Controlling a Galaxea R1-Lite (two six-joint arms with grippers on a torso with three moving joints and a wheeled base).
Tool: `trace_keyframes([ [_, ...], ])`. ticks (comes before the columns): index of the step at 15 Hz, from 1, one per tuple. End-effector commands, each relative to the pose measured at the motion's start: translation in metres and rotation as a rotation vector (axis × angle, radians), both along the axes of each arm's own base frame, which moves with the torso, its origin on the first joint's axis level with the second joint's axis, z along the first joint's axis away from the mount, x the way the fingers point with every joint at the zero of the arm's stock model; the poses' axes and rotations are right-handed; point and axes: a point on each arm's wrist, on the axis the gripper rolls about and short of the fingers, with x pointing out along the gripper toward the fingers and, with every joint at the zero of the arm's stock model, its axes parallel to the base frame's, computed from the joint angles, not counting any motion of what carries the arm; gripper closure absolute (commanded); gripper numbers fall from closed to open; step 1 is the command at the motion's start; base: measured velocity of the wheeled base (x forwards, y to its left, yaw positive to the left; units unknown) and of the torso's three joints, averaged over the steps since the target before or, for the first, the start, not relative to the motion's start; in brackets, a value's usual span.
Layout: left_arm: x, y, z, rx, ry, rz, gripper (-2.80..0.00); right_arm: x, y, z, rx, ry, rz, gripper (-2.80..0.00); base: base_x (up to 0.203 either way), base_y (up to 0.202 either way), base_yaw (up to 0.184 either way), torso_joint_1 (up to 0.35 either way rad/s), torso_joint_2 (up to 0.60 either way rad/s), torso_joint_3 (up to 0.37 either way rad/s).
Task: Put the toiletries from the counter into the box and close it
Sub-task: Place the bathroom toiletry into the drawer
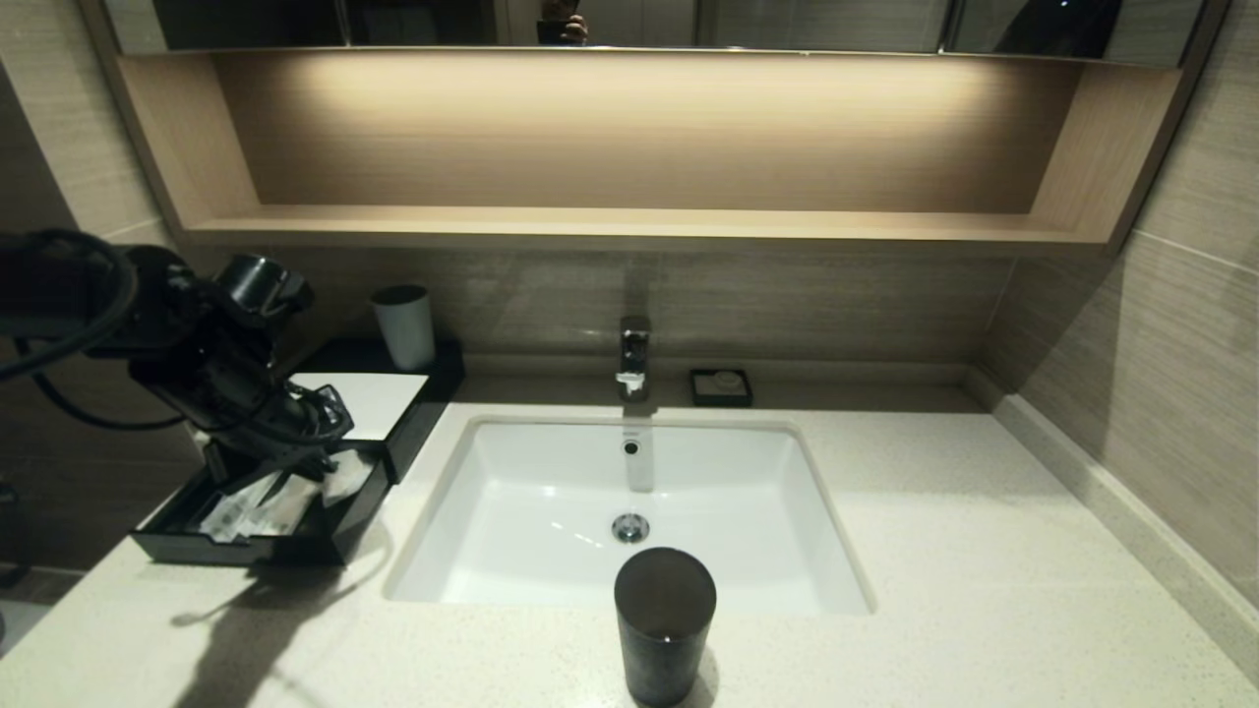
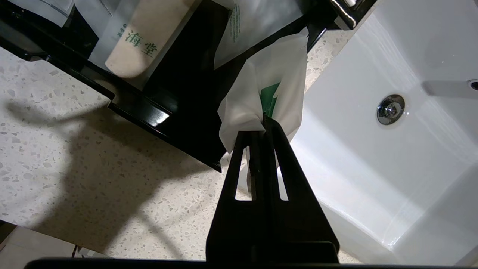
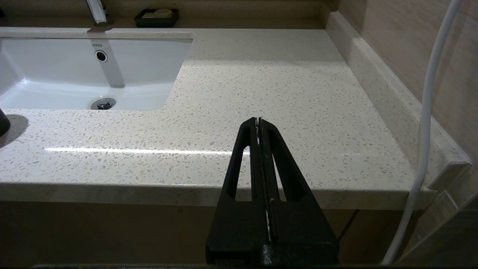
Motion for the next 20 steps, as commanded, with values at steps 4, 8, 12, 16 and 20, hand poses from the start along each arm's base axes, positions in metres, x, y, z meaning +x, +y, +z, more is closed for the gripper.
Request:
trace_keyframes([
  [4,0.006,0.004,-0.012,-0.002,0.036,0.015,0.0,0.0,0.0,0.0,0.0,0.001,0.0,0.0,0.0,0.0,0.0,0.0,0.0,0.0],
  [8,0.011,0.01,-0.017,-0.002,0.035,0.026,0.0,0.0,0.0,0.0,0.0,0.0,0.0,0.0,0.0,0.0,0.0,0.0,0.0,0.0],
  [12,0.014,0.017,-0.023,0.001,0.046,0.022,0.0,0.0,0.0,0.0,0.0,0.001,0.0,0.0,0.0,0.0,0.0,0.0,0.0,0.0],
  [16,0.015,0.02,-0.025,-0.032,0.045,-0.009,0.0,0.0,0.0,0.0,0.0,0.001,0.0,0.0,0.0,0.0,0.0,0.0,0.0,0.0],
  [20,0.018,0.02,-0.03,-0.043,0.051,-0.027,0.0,0.0,0.0,0.0,0.0,0.001,0.0,0.0,0.0,0.0,0.0,0.0,0.0,0.0],
])
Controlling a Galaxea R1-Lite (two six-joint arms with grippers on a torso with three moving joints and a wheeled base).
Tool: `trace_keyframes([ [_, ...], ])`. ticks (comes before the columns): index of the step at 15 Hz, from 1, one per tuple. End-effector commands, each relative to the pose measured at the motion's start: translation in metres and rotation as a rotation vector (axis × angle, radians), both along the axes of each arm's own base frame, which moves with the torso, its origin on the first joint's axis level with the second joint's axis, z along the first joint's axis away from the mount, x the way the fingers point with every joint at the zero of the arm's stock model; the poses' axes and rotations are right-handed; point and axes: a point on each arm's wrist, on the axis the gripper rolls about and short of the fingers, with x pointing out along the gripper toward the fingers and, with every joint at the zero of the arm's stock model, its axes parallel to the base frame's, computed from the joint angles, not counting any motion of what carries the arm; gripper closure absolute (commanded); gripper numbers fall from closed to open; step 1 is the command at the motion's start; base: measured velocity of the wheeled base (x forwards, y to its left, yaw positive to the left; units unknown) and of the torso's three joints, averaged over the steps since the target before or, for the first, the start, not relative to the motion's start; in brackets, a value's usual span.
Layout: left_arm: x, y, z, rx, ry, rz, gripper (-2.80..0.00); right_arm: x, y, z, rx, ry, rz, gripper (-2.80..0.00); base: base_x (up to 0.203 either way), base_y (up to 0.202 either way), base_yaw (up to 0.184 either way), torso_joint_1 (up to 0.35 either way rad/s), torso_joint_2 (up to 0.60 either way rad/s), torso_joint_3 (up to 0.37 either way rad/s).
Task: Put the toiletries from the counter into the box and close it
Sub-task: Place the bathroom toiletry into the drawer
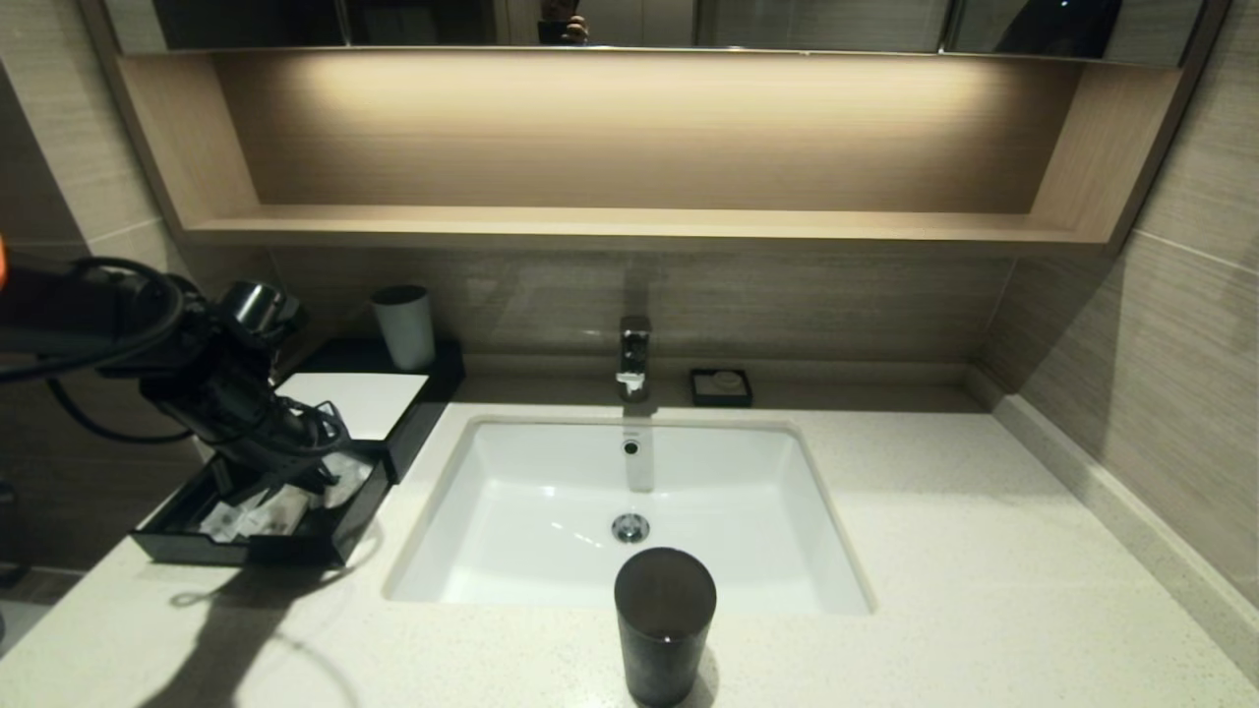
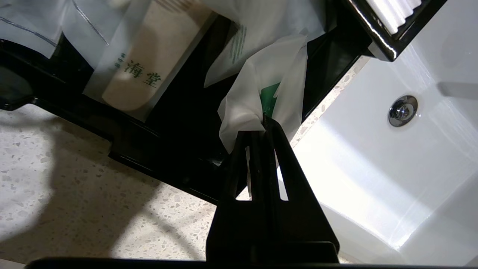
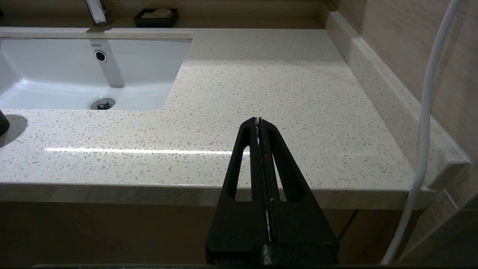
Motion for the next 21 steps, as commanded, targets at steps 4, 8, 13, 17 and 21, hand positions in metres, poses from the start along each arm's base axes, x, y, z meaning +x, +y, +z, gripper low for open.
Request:
trace_keyframes([
  [4,0.005,0.008,-0.008,-0.007,0.008,0.018,0.0,0.0,0.0,0.0,0.0,0.001,0.001,0.0,0.0,0.0,0.0,0.0,0.0,0.0],
  [8,0.007,0.013,-0.012,-0.007,0.017,0.029,0.0,0.0,0.0,0.0,0.0,0.0,0.001,0.0,0.0,0.0,0.0,0.0,0.0,0.0],
  [13,0.009,0.014,-0.015,-0.005,0.01,0.026,0.0,0.0,0.0,0.0,0.0,0.001,0.001,0.0,0.0,0.0,0.0,0.0,0.0,0.0],
  [17,0.008,0.014,-0.014,-0.005,0.006,0.026,-2.8,0.0,0.0,0.0,0.0,0.0,0.001,0.0,0.0,0.0,0.0,0.0,0.0,0.0],
  [21,0.007,0.016,-0.01,-0.002,-0.004,0.033,-2.8,0.0,0.0,0.0,0.0,0.001,0.001,0.0,0.0,0.0,0.0,0.0,0.0,0.0],
])
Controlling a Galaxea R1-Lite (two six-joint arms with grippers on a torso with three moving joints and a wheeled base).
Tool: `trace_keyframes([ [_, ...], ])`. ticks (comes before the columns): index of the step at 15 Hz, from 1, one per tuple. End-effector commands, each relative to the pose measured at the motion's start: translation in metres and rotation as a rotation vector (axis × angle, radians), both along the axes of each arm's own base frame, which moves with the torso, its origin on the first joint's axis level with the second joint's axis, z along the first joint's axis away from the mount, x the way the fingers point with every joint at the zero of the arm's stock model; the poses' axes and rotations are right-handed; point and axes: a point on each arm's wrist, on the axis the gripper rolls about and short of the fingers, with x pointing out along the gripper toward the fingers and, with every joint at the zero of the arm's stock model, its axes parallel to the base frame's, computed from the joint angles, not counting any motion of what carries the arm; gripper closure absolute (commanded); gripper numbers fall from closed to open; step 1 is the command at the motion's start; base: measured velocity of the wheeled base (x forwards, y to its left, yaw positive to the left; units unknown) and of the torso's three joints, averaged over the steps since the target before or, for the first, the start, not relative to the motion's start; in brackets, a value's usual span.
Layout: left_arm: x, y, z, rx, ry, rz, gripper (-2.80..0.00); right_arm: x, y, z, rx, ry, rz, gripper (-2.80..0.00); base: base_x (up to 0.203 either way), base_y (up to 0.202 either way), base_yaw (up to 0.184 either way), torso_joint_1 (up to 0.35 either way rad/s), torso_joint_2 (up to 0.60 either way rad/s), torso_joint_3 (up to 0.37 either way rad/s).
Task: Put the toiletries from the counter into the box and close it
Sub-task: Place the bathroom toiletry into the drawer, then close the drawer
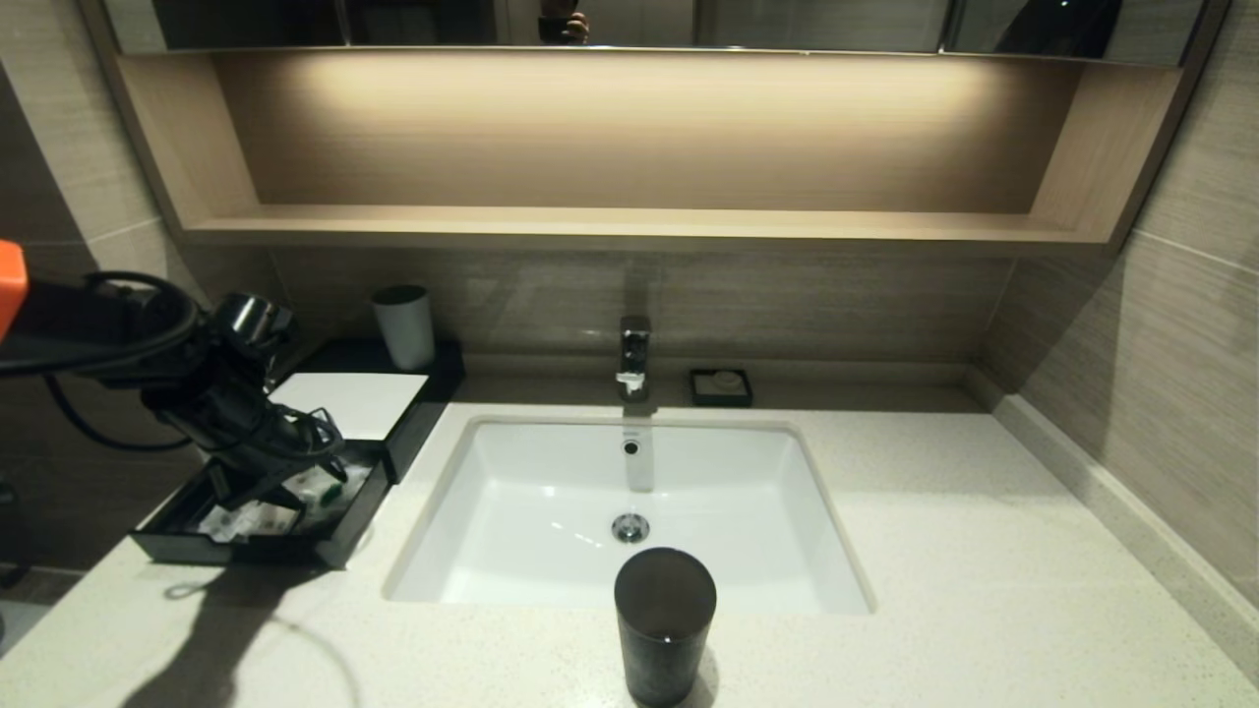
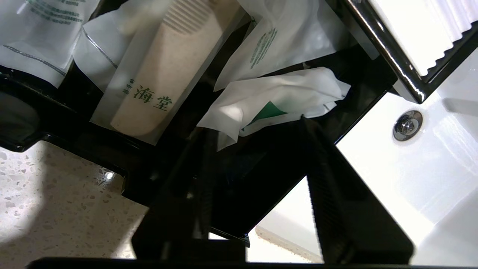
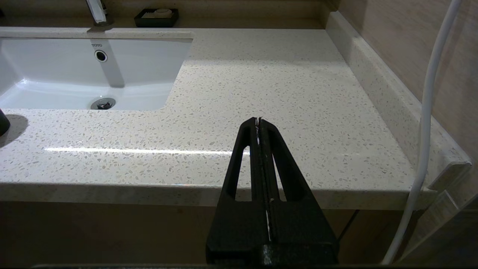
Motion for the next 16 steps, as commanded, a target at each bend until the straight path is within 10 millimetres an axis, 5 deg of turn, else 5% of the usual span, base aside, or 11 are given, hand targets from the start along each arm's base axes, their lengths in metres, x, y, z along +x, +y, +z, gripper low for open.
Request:
trace_keyframes([
  [1,-0.002,0.002,0.005,0.0,-0.011,0.007,-2.8,0.0,0.0,0.0,0.0,0.001,-0.001,0.0,0.0,0.0,0.0,0.0,0.0,0.0],
  [14,-0.034,-0.005,0.068,0.021,-0.181,-0.004,-2.8,0.0,0.0,0.0,0.0,0.001,0.0,0.0,0.0,0.0,0.0,0.0,0.0,0.0],
  [15,-0.038,-0.006,0.073,0.023,-0.198,-0.005,0.0,0.0,0.0,0.0,0.0,0.001,0.0,0.0,0.0,0.0,0.0,0.0,0.0,0.0],
  [16,-0.042,-0.006,0.079,0.024,-0.213,-0.005,0.0,0.0,0.0,0.0,0.0,0.001,0.0,0.0,0.0,0.0,0.0,0.0,0.0,0.0],
])
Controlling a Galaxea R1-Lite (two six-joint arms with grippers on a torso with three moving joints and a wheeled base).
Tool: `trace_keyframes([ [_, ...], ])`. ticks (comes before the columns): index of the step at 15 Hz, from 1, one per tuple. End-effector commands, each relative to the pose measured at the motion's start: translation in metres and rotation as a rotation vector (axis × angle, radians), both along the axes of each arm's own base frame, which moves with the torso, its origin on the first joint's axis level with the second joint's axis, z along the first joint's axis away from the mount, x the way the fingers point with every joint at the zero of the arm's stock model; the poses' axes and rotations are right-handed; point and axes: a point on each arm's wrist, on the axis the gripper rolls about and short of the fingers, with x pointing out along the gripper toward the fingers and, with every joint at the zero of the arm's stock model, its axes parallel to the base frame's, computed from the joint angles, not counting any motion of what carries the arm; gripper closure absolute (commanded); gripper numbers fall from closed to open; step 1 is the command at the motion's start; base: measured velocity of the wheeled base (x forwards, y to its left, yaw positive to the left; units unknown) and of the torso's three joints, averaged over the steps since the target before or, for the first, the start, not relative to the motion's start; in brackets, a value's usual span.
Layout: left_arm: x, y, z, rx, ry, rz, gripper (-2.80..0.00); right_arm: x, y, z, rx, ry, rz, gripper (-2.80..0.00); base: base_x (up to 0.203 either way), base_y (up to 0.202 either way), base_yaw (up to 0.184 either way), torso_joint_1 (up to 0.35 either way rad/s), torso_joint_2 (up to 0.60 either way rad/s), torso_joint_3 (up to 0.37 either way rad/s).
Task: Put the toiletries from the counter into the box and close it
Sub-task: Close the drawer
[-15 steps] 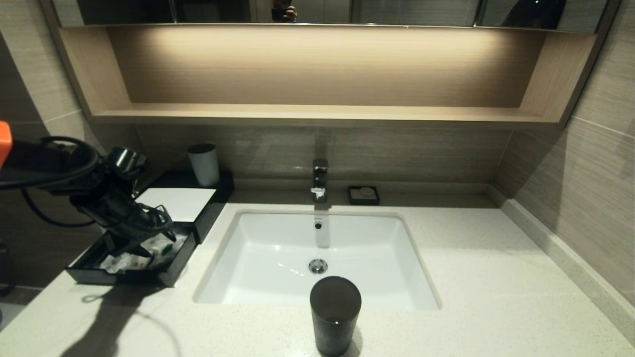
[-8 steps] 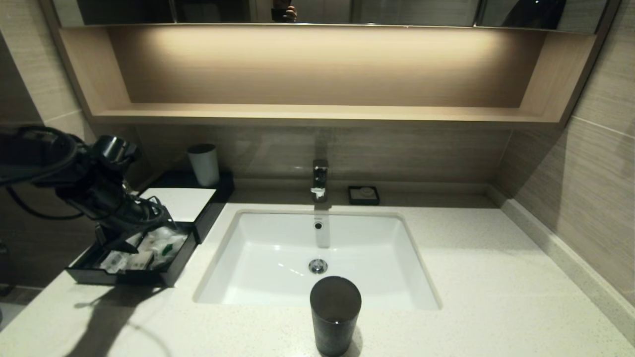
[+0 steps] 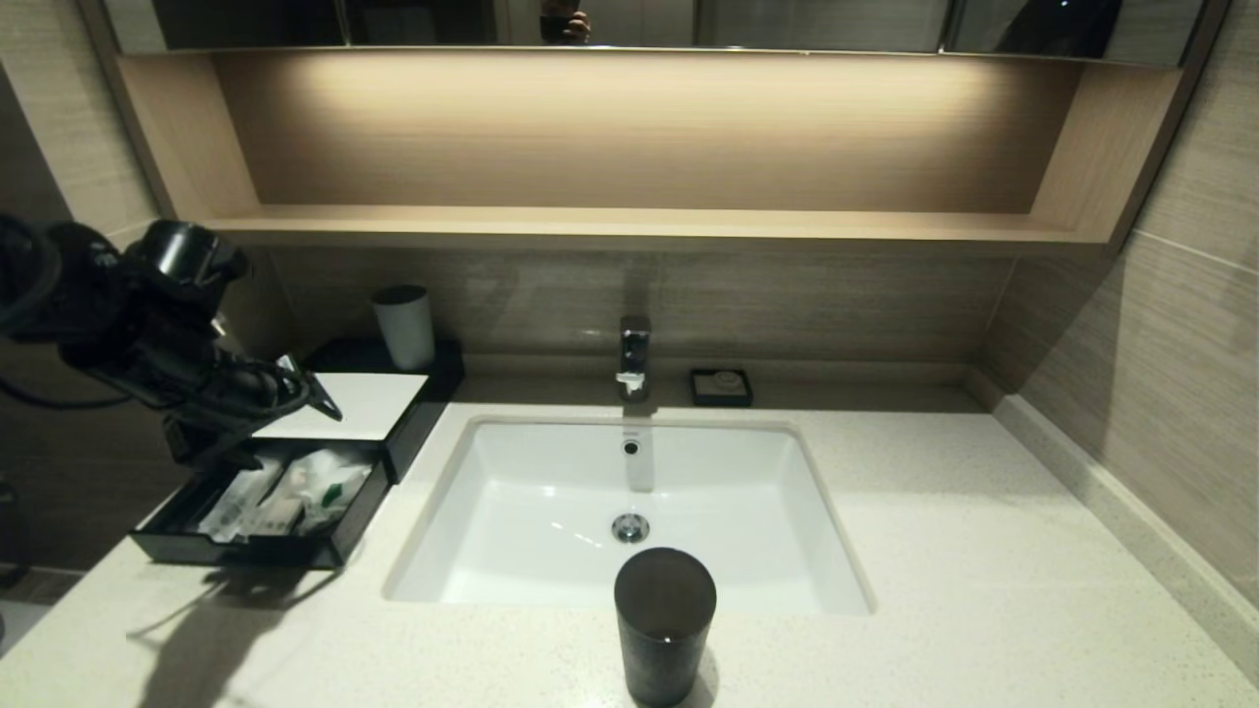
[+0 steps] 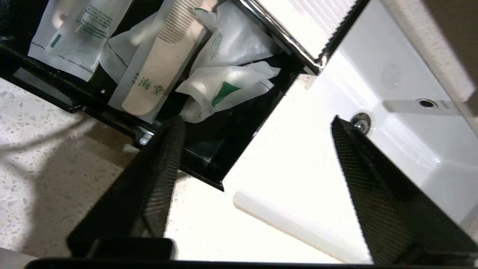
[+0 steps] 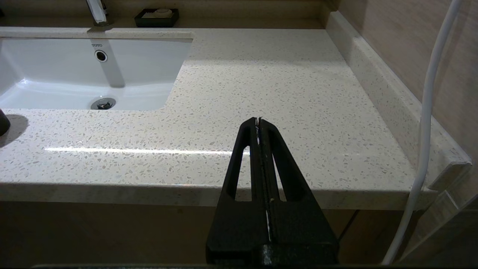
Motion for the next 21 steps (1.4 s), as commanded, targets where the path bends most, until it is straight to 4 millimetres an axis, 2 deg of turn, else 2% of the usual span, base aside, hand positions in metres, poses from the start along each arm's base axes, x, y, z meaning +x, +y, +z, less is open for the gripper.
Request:
trace_keyframes([
  [1,-0.015,-0.002,0.019,0.002,-0.05,0.001,0.0,0.0,0.0,0.0,0.0,0.0,-0.001,0.0,0.0,0.0,0.0,0.0,0.0,0.0],
  [4,-0.032,-0.003,0.027,0.034,-0.045,-0.04,0.0,0.0,0.0,0.0,0.0,0.002,0.0,0.0,0.0,0.0,0.0,0.0,0.0,0.0],
  [9,-0.056,-0.003,0.01,0.172,0.042,-0.133,0.0,0.0,0.0,0.0,0.0,0.0,0.0,0.0,0.0,0.0,0.0,0.0,0.0,0.0],
  [13,-0.079,-0.001,0.012,0.254,0.048,-0.173,0.0,0.0,0.0,0.0,0.0,0.002,0.0,0.0,0.0,0.0,0.0,0.0,0.0,0.0],
  [17,-0.091,-0.001,0.008,0.265,0.077,-0.179,0.0,0.0,0.0,0.0,0.0,0.002,-0.001,0.0,0.0,0.0,0.0,0.0,0.0,0.0],
  [21,-0.095,0.011,-0.004,0.28,0.132,-0.181,0.0,0.0,0.0,0.0,0.0,0.002,0.0,0.0,0.0,0.0,0.0,0.0,0.0,0.0],
])
